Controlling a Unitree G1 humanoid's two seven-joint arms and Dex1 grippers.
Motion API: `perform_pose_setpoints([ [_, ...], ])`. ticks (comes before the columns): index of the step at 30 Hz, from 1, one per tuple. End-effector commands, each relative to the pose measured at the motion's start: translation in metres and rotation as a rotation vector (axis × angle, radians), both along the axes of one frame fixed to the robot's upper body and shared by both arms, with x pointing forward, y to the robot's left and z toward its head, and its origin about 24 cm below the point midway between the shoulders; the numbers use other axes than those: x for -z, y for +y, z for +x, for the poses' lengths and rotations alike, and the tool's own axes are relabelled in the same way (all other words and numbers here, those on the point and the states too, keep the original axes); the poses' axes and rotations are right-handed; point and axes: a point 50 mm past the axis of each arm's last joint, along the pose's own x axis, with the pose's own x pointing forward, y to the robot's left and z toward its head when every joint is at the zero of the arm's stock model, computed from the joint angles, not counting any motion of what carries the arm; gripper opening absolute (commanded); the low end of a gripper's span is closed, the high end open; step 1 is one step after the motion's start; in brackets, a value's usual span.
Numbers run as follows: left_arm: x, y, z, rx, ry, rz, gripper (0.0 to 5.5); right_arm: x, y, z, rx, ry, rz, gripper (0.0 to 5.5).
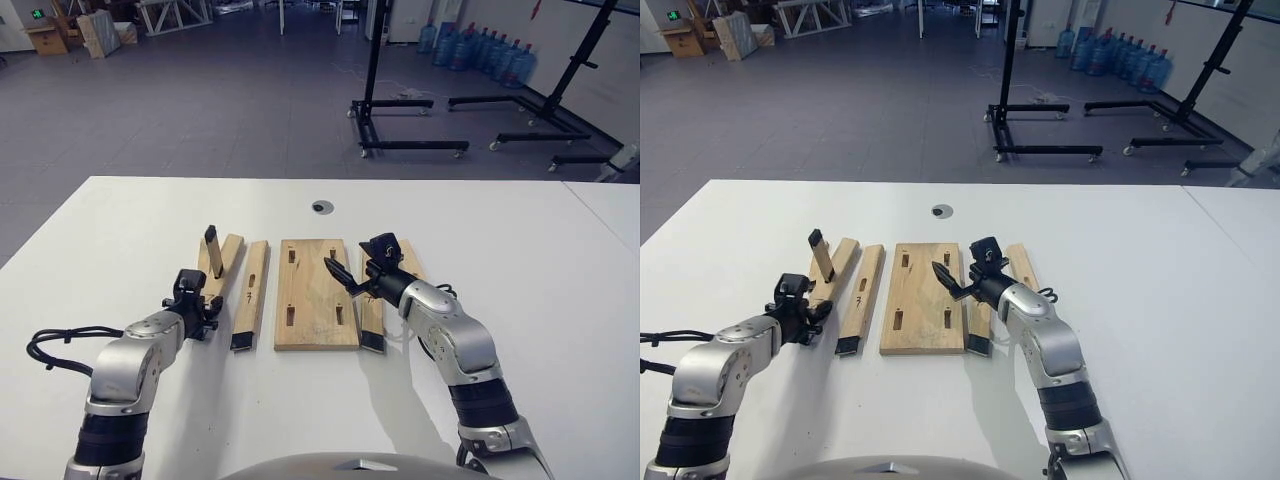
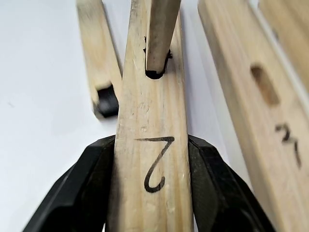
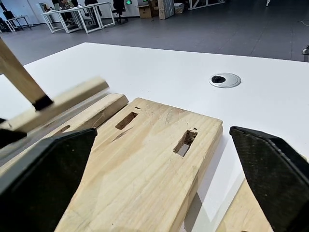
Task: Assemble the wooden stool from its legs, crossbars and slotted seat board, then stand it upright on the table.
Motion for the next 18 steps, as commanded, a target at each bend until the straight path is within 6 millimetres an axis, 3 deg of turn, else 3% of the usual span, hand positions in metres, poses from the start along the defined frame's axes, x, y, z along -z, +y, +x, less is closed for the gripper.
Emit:
perform_pose_setpoints([
  [1,-0.063,-0.002,0.023,0.041,-0.303,-0.121,2.03,-0.006,-0.003,0.005,0.006,-0.025,-0.011,5.06],
  [3,-0.099,-0.001,0.033,0.092,-0.456,-0.260,2.03,-0.007,-0.007,0.008,0.019,-0.028,-0.012,5.06],
  [5,-0.119,-0.007,0.033,0.215,-0.517,-0.410,2.03,-0.017,-0.017,0.015,0.046,-0.031,0.038,5.06],
  [7,-0.128,-0.023,0.025,0.404,-0.517,-0.606,2.03,-0.049,-0.036,0.025,0.029,-0.029,0.232,5.06],
  [10,-0.121,-0.047,0.010,0.606,-0.449,-0.838,2.03,-0.110,-0.066,0.031,-0.113,-0.038,0.500,5.06],
  [13,-0.111,-0.061,0.000,0.691,-0.375,-0.946,2.03,-0.152,-0.076,0.038,-0.229,-0.040,0.704,5.06],
  [15,-0.107,-0.067,-0.002,0.713,-0.341,-1.018,2.03,-0.164,-0.072,0.039,-0.302,-0.012,0.801,5.06],
  [18,-0.105,-0.070,0.000,0.712,-0.315,-1.091,2.03,-0.164,-0.054,0.034,-0.395,0.057,0.886,5.06],
])
